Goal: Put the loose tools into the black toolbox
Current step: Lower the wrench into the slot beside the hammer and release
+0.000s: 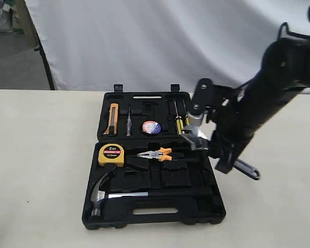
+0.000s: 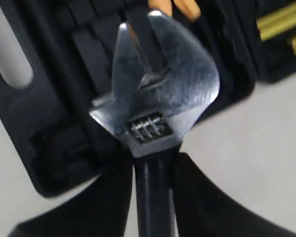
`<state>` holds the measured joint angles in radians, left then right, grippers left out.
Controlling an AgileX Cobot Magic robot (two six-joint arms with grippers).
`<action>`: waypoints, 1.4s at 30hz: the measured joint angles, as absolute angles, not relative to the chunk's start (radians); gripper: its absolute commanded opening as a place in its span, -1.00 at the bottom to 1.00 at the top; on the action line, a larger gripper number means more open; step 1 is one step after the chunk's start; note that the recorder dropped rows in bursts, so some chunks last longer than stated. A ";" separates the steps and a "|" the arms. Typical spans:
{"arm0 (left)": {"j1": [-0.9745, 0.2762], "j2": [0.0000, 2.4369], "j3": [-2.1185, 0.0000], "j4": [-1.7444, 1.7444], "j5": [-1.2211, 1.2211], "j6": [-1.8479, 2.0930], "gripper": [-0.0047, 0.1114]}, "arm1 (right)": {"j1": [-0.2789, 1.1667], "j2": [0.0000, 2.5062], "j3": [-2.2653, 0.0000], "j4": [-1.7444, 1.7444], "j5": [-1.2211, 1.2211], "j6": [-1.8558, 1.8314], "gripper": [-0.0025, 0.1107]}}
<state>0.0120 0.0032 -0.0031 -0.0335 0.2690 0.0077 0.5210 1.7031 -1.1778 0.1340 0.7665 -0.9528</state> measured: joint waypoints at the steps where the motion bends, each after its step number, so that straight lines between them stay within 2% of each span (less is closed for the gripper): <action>1: 0.012 0.003 -0.003 -0.034 0.269 0.008 -0.91 | 0.552 1.722 -1.204 0.140 0.767 -0.957 -0.96; 9: 0.012 0.003 -0.003 -0.034 0.269 0.008 -0.91 | 0.716 1.955 -1.461 0.087 0.820 -0.953 -0.96; 17: 0.012 0.003 -0.003 -0.034 0.269 0.008 -0.91 | 0.779 2.144 -1.656 -0.043 1.001 -0.881 -0.96; 26: 0.012 0.003 -0.003 -0.034 0.269 0.008 -0.91 | 0.834 2.216 -1.723 -0.119 1.047 -0.862 -0.96; 42: 0.012 0.003 -0.003 -0.034 0.269 0.008 -0.91 | 0.836 2.240 -1.729 -0.128 1.049 -0.840 -0.96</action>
